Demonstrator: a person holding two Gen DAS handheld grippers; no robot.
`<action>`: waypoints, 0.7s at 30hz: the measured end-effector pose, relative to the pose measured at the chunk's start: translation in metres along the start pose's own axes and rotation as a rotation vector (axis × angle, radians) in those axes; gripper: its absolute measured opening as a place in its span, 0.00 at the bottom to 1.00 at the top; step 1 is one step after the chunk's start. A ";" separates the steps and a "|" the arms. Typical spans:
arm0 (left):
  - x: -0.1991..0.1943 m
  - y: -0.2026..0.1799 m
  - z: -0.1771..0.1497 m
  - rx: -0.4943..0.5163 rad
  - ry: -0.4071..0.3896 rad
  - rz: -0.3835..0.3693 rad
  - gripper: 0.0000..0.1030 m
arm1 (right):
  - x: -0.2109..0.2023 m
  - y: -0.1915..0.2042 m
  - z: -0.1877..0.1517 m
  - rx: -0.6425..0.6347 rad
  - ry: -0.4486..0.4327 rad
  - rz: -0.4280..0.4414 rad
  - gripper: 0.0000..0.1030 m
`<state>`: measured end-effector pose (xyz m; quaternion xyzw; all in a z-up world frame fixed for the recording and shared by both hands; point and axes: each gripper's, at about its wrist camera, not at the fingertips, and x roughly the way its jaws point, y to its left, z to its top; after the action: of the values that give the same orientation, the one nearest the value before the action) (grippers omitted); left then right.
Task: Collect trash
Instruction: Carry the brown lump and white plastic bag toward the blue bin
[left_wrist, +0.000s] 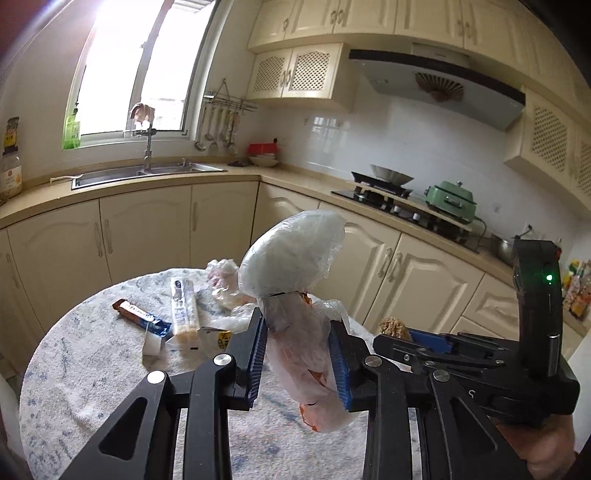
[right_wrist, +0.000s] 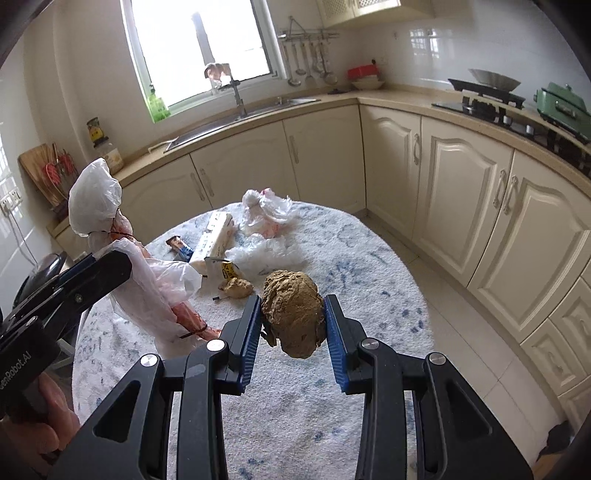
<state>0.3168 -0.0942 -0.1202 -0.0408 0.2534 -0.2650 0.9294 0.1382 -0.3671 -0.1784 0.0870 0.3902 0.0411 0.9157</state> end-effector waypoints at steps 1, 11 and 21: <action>-0.003 -0.006 -0.001 0.008 -0.007 -0.014 0.27 | -0.009 -0.005 0.001 0.006 -0.015 -0.009 0.33; -0.006 -0.085 -0.014 0.092 -0.022 -0.148 0.27 | -0.088 -0.062 -0.002 0.086 -0.121 -0.123 0.33; 0.059 -0.211 -0.034 0.181 0.164 -0.372 0.27 | -0.142 -0.159 -0.051 0.244 -0.116 -0.308 0.33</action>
<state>0.2434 -0.3028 -0.1315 0.0185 0.2913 -0.4560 0.8408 0.0040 -0.5372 -0.1433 0.1387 0.3474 -0.1522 0.9148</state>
